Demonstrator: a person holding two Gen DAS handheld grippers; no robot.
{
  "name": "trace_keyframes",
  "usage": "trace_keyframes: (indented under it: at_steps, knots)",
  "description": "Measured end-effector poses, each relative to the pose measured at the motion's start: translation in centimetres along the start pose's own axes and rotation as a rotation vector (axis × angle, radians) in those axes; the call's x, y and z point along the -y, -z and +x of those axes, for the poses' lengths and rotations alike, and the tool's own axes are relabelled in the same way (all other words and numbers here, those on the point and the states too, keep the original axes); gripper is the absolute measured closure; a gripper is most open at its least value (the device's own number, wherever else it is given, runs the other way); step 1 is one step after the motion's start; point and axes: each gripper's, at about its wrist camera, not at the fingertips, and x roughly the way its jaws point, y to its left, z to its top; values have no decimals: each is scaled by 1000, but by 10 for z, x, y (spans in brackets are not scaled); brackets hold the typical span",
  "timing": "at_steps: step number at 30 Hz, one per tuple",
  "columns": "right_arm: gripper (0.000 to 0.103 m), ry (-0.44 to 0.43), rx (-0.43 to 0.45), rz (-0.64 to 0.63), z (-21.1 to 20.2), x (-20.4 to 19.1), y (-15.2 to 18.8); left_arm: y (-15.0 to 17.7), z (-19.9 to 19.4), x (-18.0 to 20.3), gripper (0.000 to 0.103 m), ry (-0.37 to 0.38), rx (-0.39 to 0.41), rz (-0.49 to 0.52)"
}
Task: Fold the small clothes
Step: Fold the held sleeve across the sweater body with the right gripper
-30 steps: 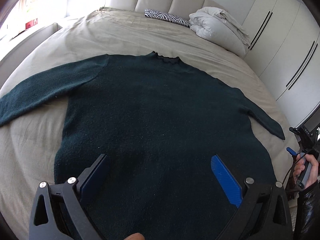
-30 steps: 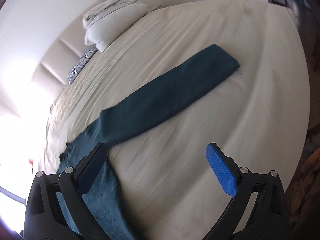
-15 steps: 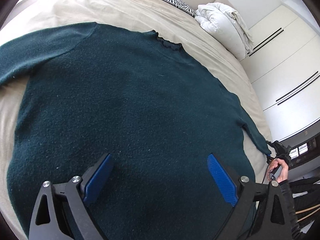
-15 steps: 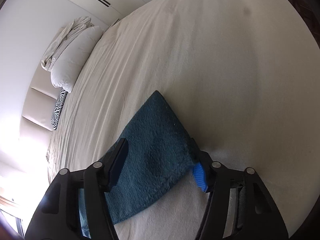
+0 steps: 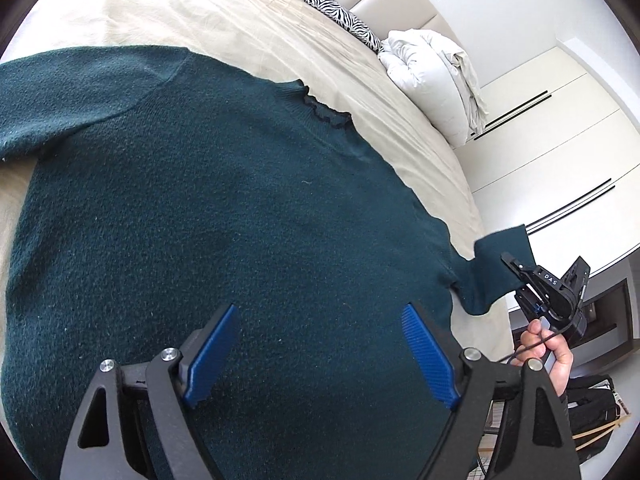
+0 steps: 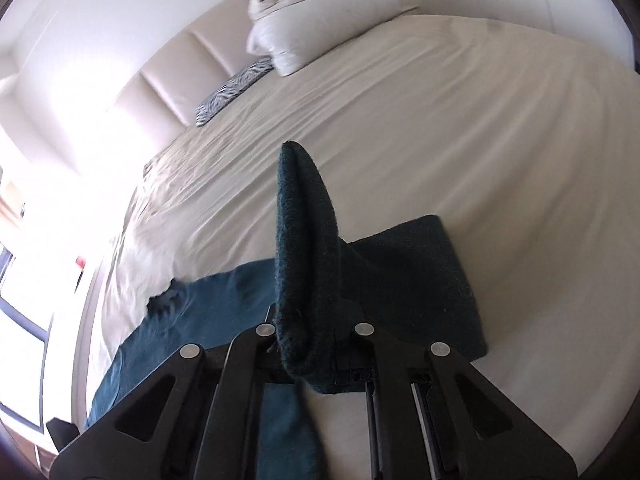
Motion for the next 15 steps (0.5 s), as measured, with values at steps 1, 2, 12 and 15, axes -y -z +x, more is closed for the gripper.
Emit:
trace_keyframes:
  at_steps: [1,2,12,15]
  knots:
    - [95,-28,-28,-36,11,-27,8,-1,0,-2,18,11,2,-8]
    - [95,-46,-55,-72,24,-52,17,-3,0,-3,18,25,3,-20]
    - [63,-121,-275,-188,96,-137,133,-19,20,-6,12,122,-34,-83]
    - [43,-134,-244,-161,73,-134,152,-23,37,2,12,145,-64,-94]
